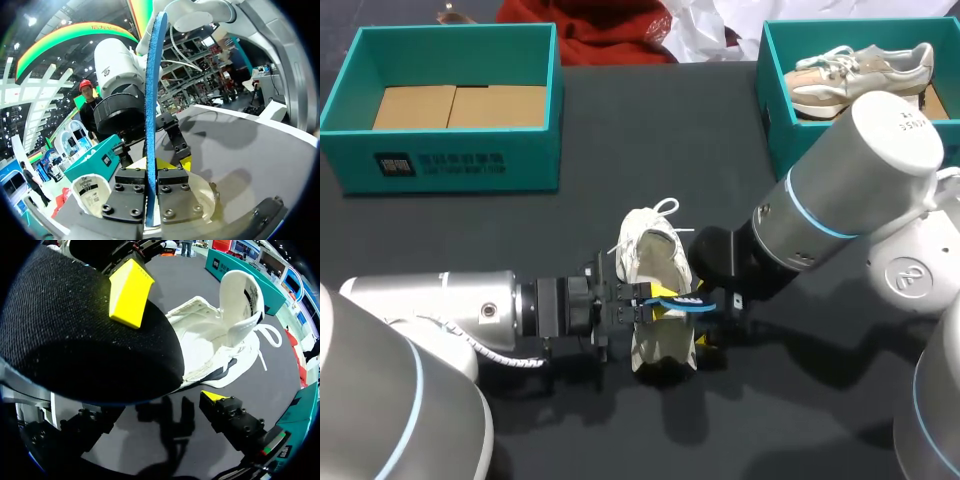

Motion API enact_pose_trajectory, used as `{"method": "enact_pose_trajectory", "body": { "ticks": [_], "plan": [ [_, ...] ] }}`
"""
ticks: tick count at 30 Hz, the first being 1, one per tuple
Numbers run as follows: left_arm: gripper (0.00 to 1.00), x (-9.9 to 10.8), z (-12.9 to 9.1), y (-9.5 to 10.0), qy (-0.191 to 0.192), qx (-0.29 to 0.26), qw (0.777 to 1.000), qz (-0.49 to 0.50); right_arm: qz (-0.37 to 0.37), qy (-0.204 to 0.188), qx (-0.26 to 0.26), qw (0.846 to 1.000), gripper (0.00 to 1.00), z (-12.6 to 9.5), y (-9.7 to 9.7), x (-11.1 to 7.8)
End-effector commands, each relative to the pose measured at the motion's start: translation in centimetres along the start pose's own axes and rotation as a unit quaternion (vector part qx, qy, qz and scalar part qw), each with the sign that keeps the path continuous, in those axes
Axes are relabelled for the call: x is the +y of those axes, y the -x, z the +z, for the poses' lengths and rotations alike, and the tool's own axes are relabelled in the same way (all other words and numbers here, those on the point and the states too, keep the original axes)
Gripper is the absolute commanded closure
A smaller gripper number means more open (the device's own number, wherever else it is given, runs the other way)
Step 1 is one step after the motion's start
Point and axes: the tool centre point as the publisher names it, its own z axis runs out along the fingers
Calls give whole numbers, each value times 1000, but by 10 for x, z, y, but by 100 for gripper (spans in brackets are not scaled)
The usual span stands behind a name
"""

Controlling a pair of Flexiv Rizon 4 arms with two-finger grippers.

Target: Take the shoe out of the shoebox, open the shoe tongue, remove and reinsert the insole, then place the shoe into the shoebox

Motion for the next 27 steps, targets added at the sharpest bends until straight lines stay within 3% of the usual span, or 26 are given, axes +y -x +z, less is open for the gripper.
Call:
{"method": "enact_pose_trajectory", "body": {
  "ticks": [1,27],
  "plan": [
    [100,2,1,-2,0,-5,1000,1,0,0,-2,1000,0,2,-1,0],
    [100,28,0,-1,14,-9,1000,12,0,0,-2,1000,0,2,-1,0]
  ]
}}
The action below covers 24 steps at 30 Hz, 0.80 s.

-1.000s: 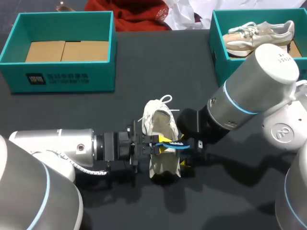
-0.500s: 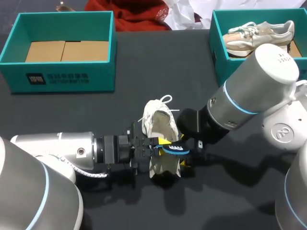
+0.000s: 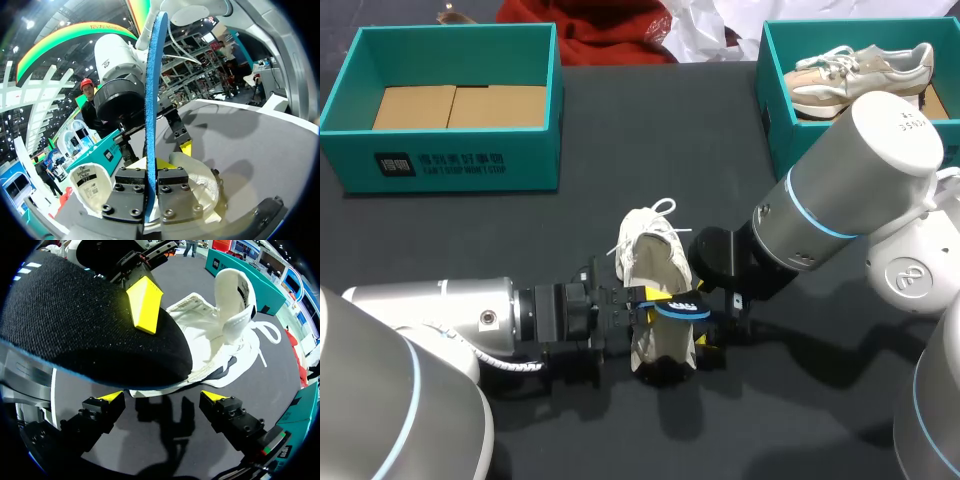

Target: Take the shoe out of the shoebox, open the shoe tongue, remove and reinsert the insole, then place the shoe into the shoebox

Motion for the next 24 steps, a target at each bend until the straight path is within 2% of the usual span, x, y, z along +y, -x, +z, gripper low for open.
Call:
{"method": "enact_pose_trajectory", "body": {
  "ticks": [1,24],
  "plan": [
    [100,8,3,1,2,1,1000,0,0,0,-2,1000,0,1,-2,0],
    [100,48,6,11,27,12,1000,-1,0,0,-2,1000,0,1,-2,0]
  ]
}}
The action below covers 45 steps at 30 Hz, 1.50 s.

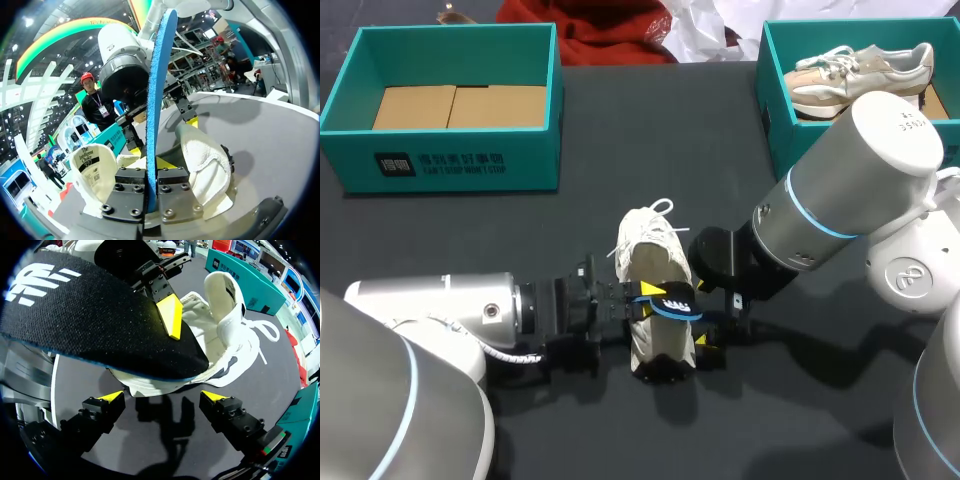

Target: Take the shoe out of the shoebox, open the shoe tongue, remove and reinsert the insole, then place the shoe into the shoebox

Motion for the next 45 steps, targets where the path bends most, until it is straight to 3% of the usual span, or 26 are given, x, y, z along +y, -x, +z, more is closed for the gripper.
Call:
{"method": "enact_pose_trajectory", "body": {
  "ticks": [1,14,16,21,45],
  "plan": [
    [100,16,6,4,5,11,1000,0,0,0,-2,1000,0,1,-2,0],
    [100,17,2,4,9,17,1000,-4,0,0,-2,1000,0,1,-2,0],
    [88,14,2,4,9,17,1000,-3,0,0,-2,1000,0,1,-2,0],
    [78,8,3,4,10,19,1000,6,0,0,-2,1000,0,1,-2,0],
    [76,-27,3,7,16,20,999,25,0,0,-2,1000,0,1,-2,0]
  ]
}}
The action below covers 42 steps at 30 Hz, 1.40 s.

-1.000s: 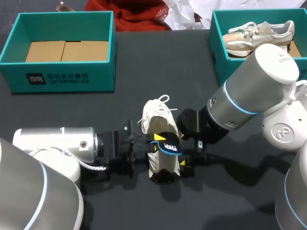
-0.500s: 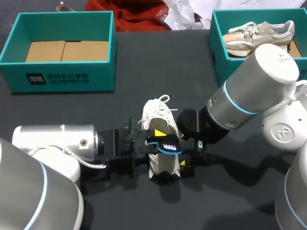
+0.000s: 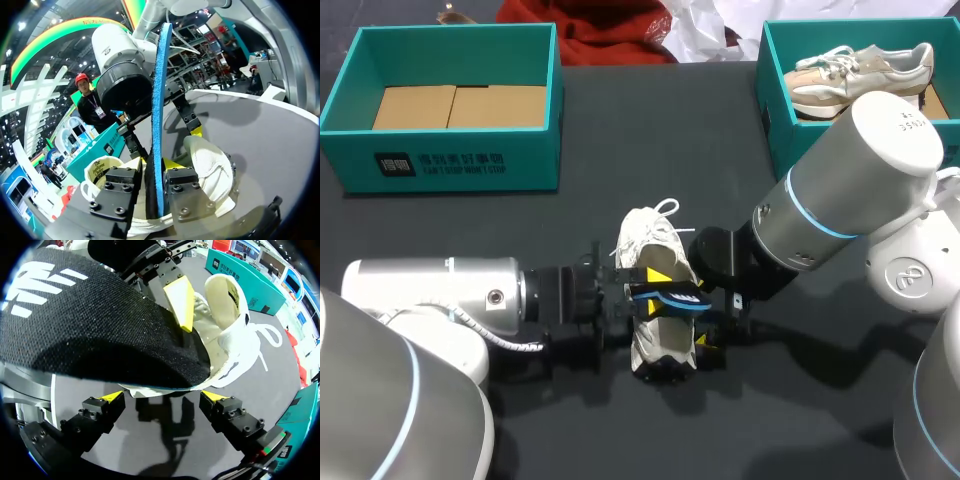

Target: Take the shoe out of the shoebox, open the shoe tongue, remove and reinsert the insole, then place the shoe into the shoebox

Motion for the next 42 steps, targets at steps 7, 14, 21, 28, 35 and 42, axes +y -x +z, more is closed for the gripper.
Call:
{"method": "enact_pose_trajectory", "body": {
  "ticks": [7,14,21,28,35,42],
  "plan": [
    [76,-19,4,-5,1,13,1000,16,0,0,-2,1000,0,1,-2,0],
    [100,-22,9,-9,2,19,999,33,0,0,-2,1000,0,1,-2,0],
    [100,-11,8,-10,1,28,998,56,0,0,-2,1000,0,1,-2,0],
    [100,6,5,-5,-9,37,997,60,0,0,-2,1000,0,1,-2,0],
    [100,23,4,0,-16,44,997,63,0,0,-2,1000,0,1,-2,0],
    [100,32,6,1,-2,45,997,60,0,0,-2,1000,0,1,-2,0]
  ]
}}
